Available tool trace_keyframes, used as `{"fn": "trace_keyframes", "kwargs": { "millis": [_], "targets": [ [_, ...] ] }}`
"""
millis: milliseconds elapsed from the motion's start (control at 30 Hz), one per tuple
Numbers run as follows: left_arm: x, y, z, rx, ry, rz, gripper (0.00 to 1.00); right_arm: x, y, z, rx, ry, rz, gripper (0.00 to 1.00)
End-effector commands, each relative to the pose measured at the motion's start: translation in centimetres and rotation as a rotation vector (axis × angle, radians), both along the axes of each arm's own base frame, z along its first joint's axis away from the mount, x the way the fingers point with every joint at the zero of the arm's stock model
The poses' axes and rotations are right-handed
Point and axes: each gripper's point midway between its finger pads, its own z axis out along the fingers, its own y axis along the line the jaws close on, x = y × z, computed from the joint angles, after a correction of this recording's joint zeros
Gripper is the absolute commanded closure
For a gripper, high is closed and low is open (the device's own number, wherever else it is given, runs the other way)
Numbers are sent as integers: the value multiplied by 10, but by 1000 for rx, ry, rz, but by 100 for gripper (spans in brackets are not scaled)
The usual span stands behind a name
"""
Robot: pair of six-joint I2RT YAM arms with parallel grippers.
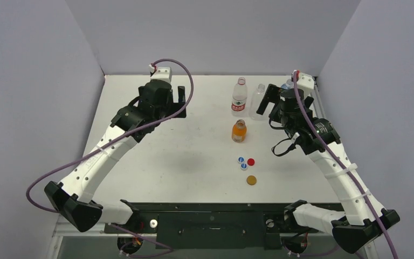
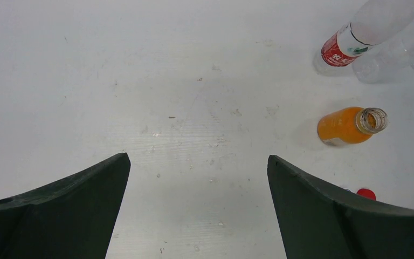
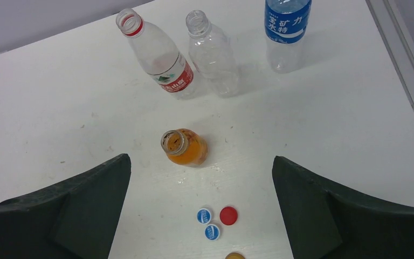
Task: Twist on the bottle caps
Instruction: Pick up the plastic bottle at the center of the board.
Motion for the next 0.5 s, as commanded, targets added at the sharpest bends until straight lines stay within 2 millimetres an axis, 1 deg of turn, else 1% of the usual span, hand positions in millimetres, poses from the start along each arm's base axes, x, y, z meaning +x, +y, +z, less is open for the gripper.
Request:
{"fn": "trace_keyframes", "kwargs": {
  "millis": [0,33,67,100,133,167,200,233,267,300,333,367,400,467],
  "targets": [
    [-6,5,21,-42,-74,-4,3,-2,-4,7,-3,-33,-7,0],
    [-9,6,21,-43,-75,-13,3,-2,-5,5,-11,-27,-14,0],
    [-13,5,15,-34,-59,-38,3,-1,-5,2,-16,-21,-16,0],
    [-19,6,19,-42,-70,-56,3,-1,-6,0,-25,-15,-23,0],
    [-23,2,11,-43,-62,-99,3,0,-7,-3,-35,-5,-27,0],
    [-29,3,17,-62,-86,-114,3,-1,-7,-6,-46,2,-31,0],
    [-31,0,12,-76,-89,-138,3,0,-7,-10,-57,13,-34,1],
    [-36,1,18,-99,-111,-145,3,-1,-6,-12,-67,17,-34,1],
    [-38,1,12,-101,-99,-152,3,-1,-5,-16,-73,23,-33,1],
    [-42,2,15,-116,-112,-153,3,-2,-2,-17,-80,24,-26,1],
    [-44,3,10,-117,-104,-154,4,-2,0,-20,-85,29,-23,1],
    [-46,5,11,-130,-111,-150,4,-3,4,-22,-93,31,-16,1],
    [-49,5,6,-132,-105,-154,3,-4,6,-26,-106,39,-16,2],
    [-52,5,-2,-137,-89,-159,3,-7,18,-34,-130,58,17,2]
  ]
}}
